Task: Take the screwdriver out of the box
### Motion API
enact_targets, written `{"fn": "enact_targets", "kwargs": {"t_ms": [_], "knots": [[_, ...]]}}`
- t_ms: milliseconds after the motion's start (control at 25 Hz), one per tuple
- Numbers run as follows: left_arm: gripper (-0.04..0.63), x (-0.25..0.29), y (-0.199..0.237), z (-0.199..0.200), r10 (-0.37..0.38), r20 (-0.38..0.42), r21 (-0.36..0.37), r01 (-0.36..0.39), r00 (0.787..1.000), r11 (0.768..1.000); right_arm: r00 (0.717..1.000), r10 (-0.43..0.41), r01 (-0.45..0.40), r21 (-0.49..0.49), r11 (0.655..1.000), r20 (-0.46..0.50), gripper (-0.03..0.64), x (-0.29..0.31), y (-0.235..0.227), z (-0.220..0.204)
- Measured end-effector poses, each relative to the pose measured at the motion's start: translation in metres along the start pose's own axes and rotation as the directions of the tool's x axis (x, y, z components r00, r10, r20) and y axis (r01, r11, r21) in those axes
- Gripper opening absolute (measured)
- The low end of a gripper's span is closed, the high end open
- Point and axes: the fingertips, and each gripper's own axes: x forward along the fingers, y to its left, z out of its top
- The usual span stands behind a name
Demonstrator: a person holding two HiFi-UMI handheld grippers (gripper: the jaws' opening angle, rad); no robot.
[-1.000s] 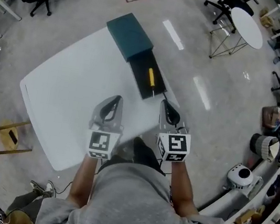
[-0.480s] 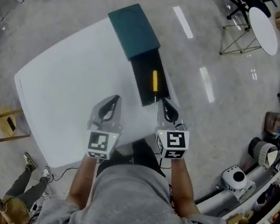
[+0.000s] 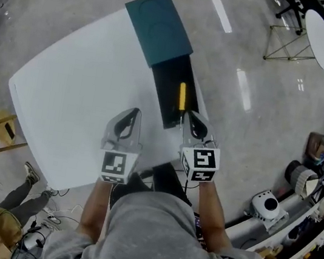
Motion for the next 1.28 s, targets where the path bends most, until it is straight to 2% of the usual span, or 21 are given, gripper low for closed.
{"fn": "enact_targets", "kwargs": {"t_ms": [360, 760, 1080, 1280], "knots": [[0.012, 0.022, 0.010, -0.033, 0.000, -0.048, -0.038, -0.002, 0.999, 0.999, 0.996, 0.012, -0.010, 0.023, 1.000, -0.086, 0.005, 0.027, -0.005, -0.013], [0.012, 0.033, 0.008, -0.044, -0.020, -0.072, -0.049, 0.017, 0.997, 0.999, 0.972, 0.017, -0.014, 0.012, 1.000, -0.234, 0.007, 0.048, -0.006, -0.033], [0.012, 0.033, 0.002, -0.043, -0.035, -0.074, -0.050, 0.031, 0.997, 0.998, 0.942, 0.024, -0.027, -0.006, 1.000, -0.335, 0.109, 0.053, -0.001, -0.040], [0.012, 0.033, 0.001, -0.040, -0.032, -0.072, -0.055, 0.028, 0.997, 0.998, 0.911, 0.010, -0.017, -0.013, 1.000, -0.413, 0.110, 0.057, -0.004, -0.046]]}}
